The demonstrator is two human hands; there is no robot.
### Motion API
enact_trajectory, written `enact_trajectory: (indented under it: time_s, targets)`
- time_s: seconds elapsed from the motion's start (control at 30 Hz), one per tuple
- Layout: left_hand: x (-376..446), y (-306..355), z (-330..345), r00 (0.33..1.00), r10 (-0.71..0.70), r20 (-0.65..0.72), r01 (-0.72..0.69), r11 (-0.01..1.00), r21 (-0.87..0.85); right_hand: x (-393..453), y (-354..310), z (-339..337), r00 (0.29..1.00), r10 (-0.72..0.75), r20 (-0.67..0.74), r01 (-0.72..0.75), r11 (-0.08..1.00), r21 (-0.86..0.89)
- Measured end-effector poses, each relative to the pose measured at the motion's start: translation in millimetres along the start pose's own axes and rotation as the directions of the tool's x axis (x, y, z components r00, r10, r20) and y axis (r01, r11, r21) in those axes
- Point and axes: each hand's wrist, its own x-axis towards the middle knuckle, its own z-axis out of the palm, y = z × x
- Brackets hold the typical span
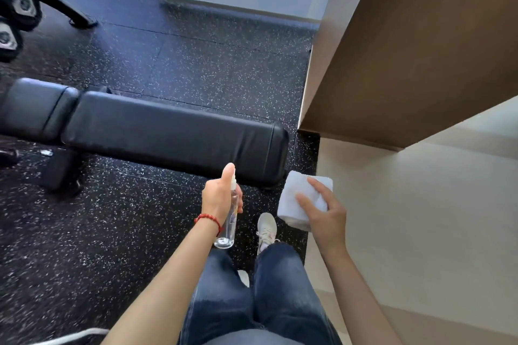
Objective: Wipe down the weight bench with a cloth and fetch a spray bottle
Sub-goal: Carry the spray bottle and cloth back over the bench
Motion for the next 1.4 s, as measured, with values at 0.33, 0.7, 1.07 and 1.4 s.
enact_trajectory:
  time_s: [0.33,0.7,1.07,1.4]
  targets:
    - [62.2,19.2,19.9,0.982,-0.161,-0.099,0.163,0.987,0.003,86.4,-28.9,19.6,0.995,0.027,0.092,-0.023,0.999,-0.044]
    - [111.7,32.2,-16.3,0.962,-0.238,-0.136,0.237,0.971,-0.027,115.3,-50.1,75.2,0.987,0.058,0.151,-0.044,0.994,-0.096]
    - [174.2,47.5,-132.9,0.963,-0.227,-0.145,0.218,0.973,-0.080,115.7,-77.8,212.2,0.986,0.057,0.155,-0.038,0.992,-0.121]
    - [233.1,53.9,-256.2,0.966,-0.197,-0.168,0.187,0.980,-0.074,93.6,-96.1,345.0,0.982,0.060,0.178,-0.036,0.991,-0.130]
